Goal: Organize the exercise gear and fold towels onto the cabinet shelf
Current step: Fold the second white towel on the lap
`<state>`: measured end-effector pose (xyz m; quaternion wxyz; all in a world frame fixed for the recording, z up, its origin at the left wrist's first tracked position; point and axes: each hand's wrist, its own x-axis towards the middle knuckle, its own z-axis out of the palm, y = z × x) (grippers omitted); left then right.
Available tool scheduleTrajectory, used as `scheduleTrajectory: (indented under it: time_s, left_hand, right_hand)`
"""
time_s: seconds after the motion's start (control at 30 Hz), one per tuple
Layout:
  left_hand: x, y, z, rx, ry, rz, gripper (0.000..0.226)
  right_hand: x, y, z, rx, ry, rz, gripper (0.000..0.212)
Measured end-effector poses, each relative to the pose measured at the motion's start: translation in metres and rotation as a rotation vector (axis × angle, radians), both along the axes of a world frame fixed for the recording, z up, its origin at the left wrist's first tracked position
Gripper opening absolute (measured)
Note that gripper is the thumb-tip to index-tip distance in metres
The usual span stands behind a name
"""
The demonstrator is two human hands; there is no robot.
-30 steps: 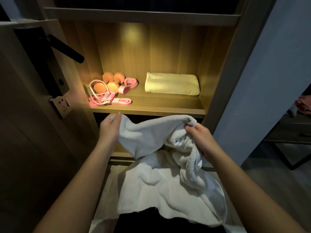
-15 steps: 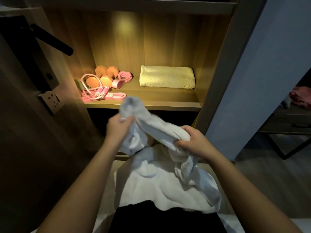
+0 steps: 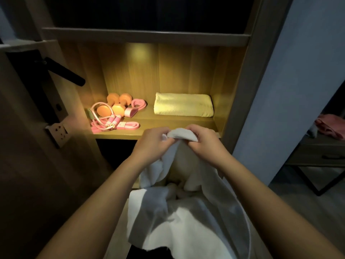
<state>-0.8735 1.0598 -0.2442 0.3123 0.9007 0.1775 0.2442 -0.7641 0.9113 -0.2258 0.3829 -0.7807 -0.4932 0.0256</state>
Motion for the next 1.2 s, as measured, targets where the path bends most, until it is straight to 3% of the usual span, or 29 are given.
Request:
scheduleTrajectory:
  time_s: [0.2, 0.33, 0.47, 0.7, 0.9, 0.97, 1.03, 1.2]
  left_hand:
    - [0.0, 0.03, 0.048, -0.02, -0.232, 0.335, 0.031]
    - [-0.009, 0.055, 0.082, 0.082, -0.235, 0.473, 0.028]
    - [-0.003, 0.051, 0.112, 0.187, -0.187, 0.387, 0.03]
    - [0.028, 0.014, 0.133, 0.398, -0.084, 0.064, 0.038]
    - [0.047, 0.024, 0.158, 0.229, -0.088, -0.103, 0.02]
    - [0.05, 0.025, 0.16, 0.22, -0.091, -0.09, 0.013]
    - [0.053, 0.024, 0.16, 0.236, -0.149, -0.015, 0.02]
    - [0.042, 0.036, 0.173, 0.277, -0.348, 0.243, 0.027]
  right_hand:
    - [0.027, -0.007, 0.016, -0.05, -0.128, -0.32, 0.021]
    - [0.049, -0.018, 0.032, 0.014, -0.134, -0.435, 0.022]
    - [0.052, -0.005, 0.065, 0.158, -0.137, -0.39, 0.026]
    - [0.032, 0.035, 0.117, 0.227, -0.22, -0.208, 0.02]
    - [0.03, 0.041, 0.139, 0.203, -0.234, -0.172, 0.017]
    - [0.032, 0.04, 0.141, 0.199, -0.237, -0.193, 0.017]
    - [0.034, 0.038, 0.138, 0.173, -0.239, -0.228, 0.017]
    - [0.043, 0.029, 0.121, -0.059, -0.292, -0.347, 0.011]
